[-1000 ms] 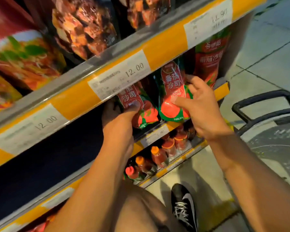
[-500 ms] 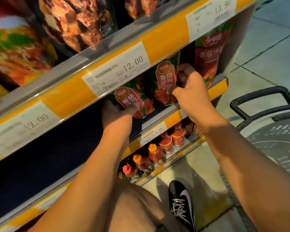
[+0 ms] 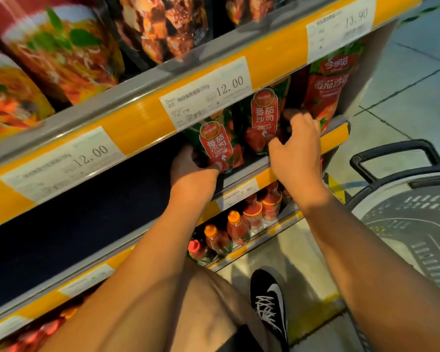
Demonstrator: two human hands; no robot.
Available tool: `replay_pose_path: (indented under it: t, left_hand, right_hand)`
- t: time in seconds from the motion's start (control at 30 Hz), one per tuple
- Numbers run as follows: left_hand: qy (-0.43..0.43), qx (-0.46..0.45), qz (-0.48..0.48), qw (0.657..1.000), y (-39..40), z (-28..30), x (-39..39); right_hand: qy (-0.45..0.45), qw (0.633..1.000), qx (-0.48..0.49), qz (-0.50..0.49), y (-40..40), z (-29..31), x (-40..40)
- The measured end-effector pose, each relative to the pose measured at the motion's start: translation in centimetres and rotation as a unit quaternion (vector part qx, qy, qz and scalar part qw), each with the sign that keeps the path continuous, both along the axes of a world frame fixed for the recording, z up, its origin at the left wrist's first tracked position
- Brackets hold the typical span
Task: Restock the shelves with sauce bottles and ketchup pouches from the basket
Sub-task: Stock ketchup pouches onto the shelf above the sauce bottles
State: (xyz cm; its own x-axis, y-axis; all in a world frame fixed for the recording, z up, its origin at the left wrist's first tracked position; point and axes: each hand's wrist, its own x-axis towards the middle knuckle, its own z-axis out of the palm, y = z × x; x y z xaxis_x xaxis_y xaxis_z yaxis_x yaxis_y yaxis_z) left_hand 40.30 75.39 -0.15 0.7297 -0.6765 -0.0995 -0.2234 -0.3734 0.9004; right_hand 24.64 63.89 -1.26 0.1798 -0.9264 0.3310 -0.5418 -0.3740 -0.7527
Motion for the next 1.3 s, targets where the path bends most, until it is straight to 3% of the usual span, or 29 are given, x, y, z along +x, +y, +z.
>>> replay_pose_path:
  t: [0.4, 1.3]
  left_hand:
    - [-0.020, -0.022, -0.017, 0.999, -0.7, -0.4, 0.3]
    - [-0.128, -0.021, -0.034, 0.991, -4.5, -1.3, -0.1]
  right_hand:
    - [0.020, 0.999, 0.035, -0.023, -1.7, -0.2, 0.9]
    - [0.134, 0.990, -0.011, -0.028, -3.7, -1.1, 2.4]
